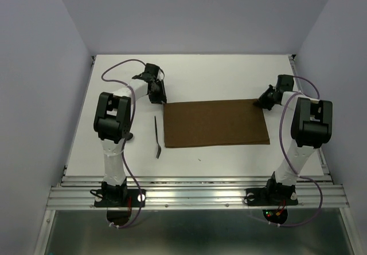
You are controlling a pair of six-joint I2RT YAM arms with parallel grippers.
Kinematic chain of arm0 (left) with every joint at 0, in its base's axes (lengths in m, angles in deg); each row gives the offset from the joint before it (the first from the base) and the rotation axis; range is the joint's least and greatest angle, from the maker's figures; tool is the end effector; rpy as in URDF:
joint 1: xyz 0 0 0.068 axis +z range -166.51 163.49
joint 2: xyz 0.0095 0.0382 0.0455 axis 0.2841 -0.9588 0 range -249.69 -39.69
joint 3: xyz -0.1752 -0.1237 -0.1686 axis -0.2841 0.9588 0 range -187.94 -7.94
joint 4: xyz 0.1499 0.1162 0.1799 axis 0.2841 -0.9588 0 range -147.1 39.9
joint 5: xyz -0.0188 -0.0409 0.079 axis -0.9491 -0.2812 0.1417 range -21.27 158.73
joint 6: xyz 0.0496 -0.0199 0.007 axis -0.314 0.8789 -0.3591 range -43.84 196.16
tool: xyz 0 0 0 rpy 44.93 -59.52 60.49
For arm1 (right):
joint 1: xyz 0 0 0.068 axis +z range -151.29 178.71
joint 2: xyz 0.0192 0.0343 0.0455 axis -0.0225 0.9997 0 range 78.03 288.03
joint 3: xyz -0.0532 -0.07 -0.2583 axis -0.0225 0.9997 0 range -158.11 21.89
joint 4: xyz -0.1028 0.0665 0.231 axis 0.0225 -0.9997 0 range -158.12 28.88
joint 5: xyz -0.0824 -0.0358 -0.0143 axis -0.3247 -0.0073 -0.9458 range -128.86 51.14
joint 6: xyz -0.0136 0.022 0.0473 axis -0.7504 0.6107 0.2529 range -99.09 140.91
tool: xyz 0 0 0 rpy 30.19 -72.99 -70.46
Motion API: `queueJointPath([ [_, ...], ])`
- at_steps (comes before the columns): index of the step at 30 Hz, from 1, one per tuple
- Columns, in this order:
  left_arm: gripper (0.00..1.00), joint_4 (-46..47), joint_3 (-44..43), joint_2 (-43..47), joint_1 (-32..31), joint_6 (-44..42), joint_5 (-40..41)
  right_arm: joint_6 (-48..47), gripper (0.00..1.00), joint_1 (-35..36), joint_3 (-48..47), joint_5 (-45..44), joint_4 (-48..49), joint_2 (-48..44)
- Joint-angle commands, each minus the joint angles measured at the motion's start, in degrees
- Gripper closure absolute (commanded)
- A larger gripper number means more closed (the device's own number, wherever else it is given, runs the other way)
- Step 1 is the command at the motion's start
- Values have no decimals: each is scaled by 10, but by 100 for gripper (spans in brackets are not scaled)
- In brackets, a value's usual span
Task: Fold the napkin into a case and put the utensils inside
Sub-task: Smooth out the rectangle-folded napkin at the center of the board.
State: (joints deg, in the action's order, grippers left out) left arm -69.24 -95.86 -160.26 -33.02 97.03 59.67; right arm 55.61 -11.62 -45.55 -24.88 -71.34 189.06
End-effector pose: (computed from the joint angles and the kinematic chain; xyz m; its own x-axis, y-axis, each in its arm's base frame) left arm 0.4398 -0.1362 0.1734 -0.8372 -0.1187 -0.5339 0.0813 0.9383 -0.3360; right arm 0.3928 -0.0630 0.1469 -0.6335 0.6771 -0.3746 0.4796 0.7234 0.4966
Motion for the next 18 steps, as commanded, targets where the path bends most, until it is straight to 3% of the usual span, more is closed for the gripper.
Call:
queueJointPath([
  [1,60,-38,28,33,10,-14,33,-23,93,-12,13,-43,-35,2],
  [10,60,2,61,131,10,15,52,-20,92,-12,3,-17,-44,-60],
  [18,59,26,77,160,-16,27,-7,-17,87,-12,5,-4,-51,-119],
])
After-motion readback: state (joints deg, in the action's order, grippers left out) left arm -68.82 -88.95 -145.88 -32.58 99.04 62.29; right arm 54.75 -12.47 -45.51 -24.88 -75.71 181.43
